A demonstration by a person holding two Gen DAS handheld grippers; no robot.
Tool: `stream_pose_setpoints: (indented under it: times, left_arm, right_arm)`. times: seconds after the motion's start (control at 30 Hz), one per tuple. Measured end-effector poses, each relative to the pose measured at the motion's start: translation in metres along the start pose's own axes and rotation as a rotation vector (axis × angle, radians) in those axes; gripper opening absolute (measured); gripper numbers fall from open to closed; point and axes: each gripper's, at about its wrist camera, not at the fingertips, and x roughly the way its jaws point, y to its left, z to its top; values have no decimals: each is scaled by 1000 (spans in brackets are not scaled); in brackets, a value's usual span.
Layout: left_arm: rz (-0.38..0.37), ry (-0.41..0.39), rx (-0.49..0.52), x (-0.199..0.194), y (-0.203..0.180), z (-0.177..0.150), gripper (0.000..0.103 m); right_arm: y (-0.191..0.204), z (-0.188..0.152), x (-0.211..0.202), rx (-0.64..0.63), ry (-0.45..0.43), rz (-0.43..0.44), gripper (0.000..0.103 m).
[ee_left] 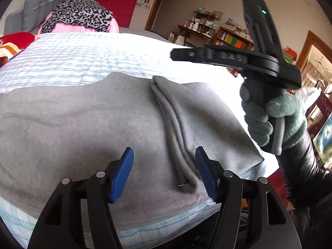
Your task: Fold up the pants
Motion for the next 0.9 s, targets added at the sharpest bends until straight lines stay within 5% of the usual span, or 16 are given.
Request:
stream_pose_setpoints:
  times: [0.57,0.9]
  left_arm:
    - [300,-182,-445,-120,144,-40,73]
    - [331,-215,-556,-138,179,-59,74]
  right_arm:
    - [36,-48,-7,-13,63,52,67]
    - [61,-64,-3,-53,92,67,67]
